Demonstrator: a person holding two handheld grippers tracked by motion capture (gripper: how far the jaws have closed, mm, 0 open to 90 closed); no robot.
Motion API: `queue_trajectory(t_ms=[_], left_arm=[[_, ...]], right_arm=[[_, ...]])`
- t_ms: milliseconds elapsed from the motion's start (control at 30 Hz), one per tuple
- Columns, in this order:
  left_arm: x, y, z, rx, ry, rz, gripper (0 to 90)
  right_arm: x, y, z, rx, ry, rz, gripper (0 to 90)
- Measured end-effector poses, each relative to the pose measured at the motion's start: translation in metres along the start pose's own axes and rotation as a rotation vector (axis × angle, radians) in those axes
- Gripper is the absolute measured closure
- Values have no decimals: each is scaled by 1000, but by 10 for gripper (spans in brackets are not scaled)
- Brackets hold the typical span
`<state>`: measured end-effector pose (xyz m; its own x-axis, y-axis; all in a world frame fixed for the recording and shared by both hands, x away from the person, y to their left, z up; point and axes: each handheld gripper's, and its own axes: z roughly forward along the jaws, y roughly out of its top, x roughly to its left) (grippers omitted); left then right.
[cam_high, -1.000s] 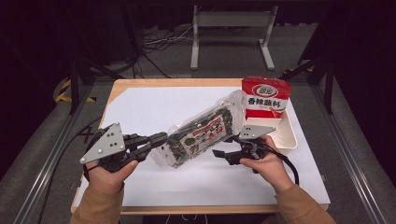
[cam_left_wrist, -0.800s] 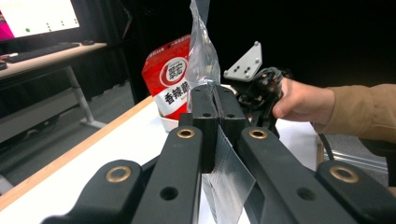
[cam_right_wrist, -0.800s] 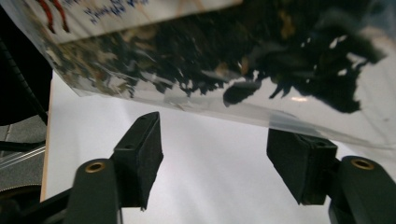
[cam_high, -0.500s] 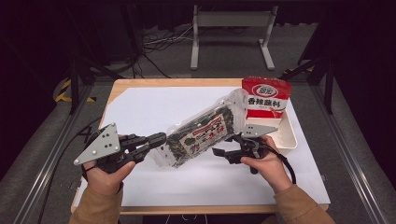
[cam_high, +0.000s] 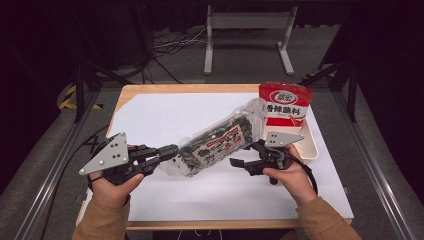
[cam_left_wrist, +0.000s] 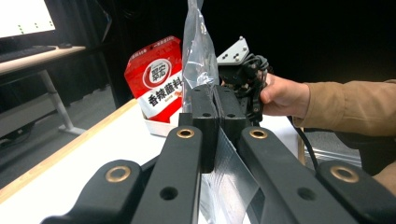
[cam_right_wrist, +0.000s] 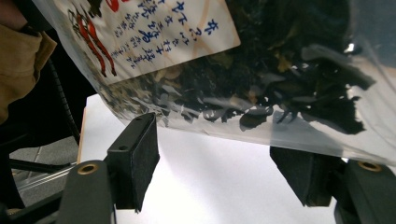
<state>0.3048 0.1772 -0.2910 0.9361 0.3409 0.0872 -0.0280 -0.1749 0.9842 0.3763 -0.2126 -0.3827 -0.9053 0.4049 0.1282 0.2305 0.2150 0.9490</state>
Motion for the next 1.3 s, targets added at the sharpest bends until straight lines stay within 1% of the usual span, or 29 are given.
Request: queue_trajectory(t_ms=[33,67,133,167,200,300,367,400,467,500,533,600,633,667,700,733,767,800,833,867,933,1000,1067,1100,1167,1200,1233,1300], left_arm=[[1,-1,-1,2,-10,-2,885],[2,-3,-1,4,-42,-10,885],[5,-7,-4,11,-63,-27,884],[6,-8,-5,16,-65,-33,884],[8,-10,-6,19,-56,-40,884],[15,-17,-9,26,-48,-78,883],[17,-20,-10,31,-48,-85,883],[18,-21,-10,40,-50,-82,883],[20,-23,-10,47,-56,-87,883],[21,-24,-9,52,-57,-98,883],[22,-25,-9,55,-58,-98,883],[23,-28,-7,71,-65,-106,882],[23,-28,-7,71,-65,-106,882],[24,-31,-5,88,-75,-112,882],[24,-31,-5,88,-75,-112,883],[24,-33,-3,104,-73,-114,883],[25,-34,-2,112,-73,-111,883],[25,-35,-2,118,-72,-115,883],[27,-36,-2,122,-75,-110,883],[27,-36,-2,123,-79,-118,882],[27,-38,-1,120,-85,-117,883],[28,-40,1,119,-94,-126,882],[29,-42,3,130,-101,-126,882],[29,-43,4,130,-100,-129,882],[29,-44,4,130,-109,-124,882],[29,-44,5,131,-114,-129,882],[29,-45,6,133,-113,-123,882],[30,-46,5,135,-110,-133,882]], right_arm=[[0,1,-1,-4,2,-1,327],[0,1,-2,-7,3,-2,329],[1,3,-4,-18,6,-3,332],[1,4,-5,-22,12,-2,333],[2,5,-6,-23,14,-6,339],[3,8,-9,-40,20,-15,347],[4,9,-10,-51,21,-16,349],[3,9,-11,-62,26,-11,349],[3,11,-12,-81,29,-5,358],[3,11,-13,-88,29,-2,362],[4,12,-14,-97,29,3,368],[4,13,-16,-108,30,5,378],[4,13,-16,-108,30,5,378],[4,13,-16,-114,27,7,387],[4,13,-16,-114,27,7,387],[3,14,-18,-128,35,18,402],[3,14,-19,-132,35,18,419],[4,15,-20,-133,33,13,430],[4,15,-21,-136,35,14,455],[4,16,-22,-136,38,12,475],[4,16,-23,-137,43,12,482],[4,17,-24,-143,51,16,488],[5,18,-24,-149,62,22,490],[5,18,-25,-152,61,24,488],[4,18,-25,-150,63,29,492],[4,18,-26,-148,67,37,499],[4,18,-26,-146,66,43,511],[3,18,-28,-135,75,56,568]])
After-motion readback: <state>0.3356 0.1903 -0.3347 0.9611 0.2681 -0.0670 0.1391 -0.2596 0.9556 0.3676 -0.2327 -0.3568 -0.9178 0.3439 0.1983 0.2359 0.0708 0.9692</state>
